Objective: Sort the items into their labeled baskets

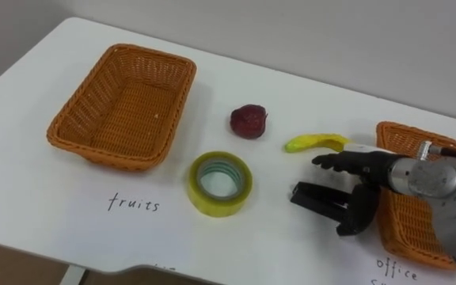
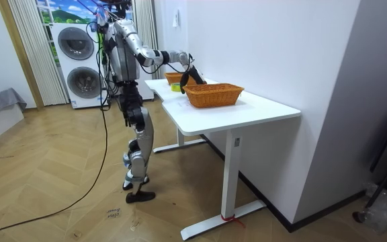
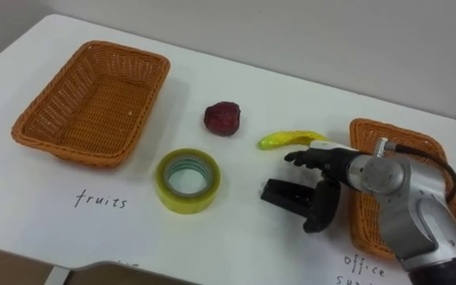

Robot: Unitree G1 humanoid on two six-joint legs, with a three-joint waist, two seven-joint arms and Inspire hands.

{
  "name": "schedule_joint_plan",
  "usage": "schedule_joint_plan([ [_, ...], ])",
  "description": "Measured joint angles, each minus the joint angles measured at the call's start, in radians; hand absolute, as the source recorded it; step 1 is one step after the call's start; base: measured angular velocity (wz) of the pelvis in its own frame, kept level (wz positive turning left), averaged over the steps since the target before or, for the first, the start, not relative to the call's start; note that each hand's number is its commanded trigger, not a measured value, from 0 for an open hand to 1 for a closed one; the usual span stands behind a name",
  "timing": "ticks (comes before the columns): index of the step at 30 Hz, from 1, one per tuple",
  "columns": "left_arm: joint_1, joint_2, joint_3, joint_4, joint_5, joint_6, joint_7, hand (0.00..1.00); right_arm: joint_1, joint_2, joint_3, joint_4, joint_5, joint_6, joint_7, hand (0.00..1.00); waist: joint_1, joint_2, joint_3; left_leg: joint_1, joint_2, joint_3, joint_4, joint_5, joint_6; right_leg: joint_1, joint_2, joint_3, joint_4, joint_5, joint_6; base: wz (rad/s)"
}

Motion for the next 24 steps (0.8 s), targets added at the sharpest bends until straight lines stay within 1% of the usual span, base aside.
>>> schedule_joint_plan([
  [5,0.001,-0.012,0.000,0.000,-0.001,0.003,0.010,0.00,0.011,0.007,0.000,-0.004,-0.004,-0.001,0.000,0.00,0.001,0.004,-0.0036,0.001,0.000,0.000,-0.006,0.003,-0.001,-0.002,0.000,0.000,0.000,0.000,0.000,0.00],
  [17,-0.001,-0.015,0.000,-0.010,-0.002,0.002,0.023,0.00,0.015,0.021,0.000,-0.004,-0.018,0.000,-0.005,0.00,0.004,0.005,-0.0039,0.001,0.000,0.000,-0.015,0.004,-0.002,-0.004,0.001,0.000,-0.001,0.002,-0.002,0.00],
  [20,-0.007,-0.015,0.000,-0.011,-0.029,0.000,0.027,0.00,0.019,0.036,0.000,-0.004,-0.033,0.000,-0.020,0.00,0.003,0.006,-0.0044,0.002,0.000,0.000,-0.015,0.004,-0.002,-0.003,0.001,0.000,-0.001,0.002,-0.002,0.00],
  [24,-0.005,-0.015,0.000,-0.030,-0.066,-0.003,0.039,0.00,0.022,0.042,0.000,-0.004,-0.042,0.000,-0.030,0.00,0.003,0.008,-0.0046,0.001,0.000,-0.001,-0.015,0.005,-0.002,-0.004,0.001,-0.001,-0.002,0.003,-0.002,0.00],
])
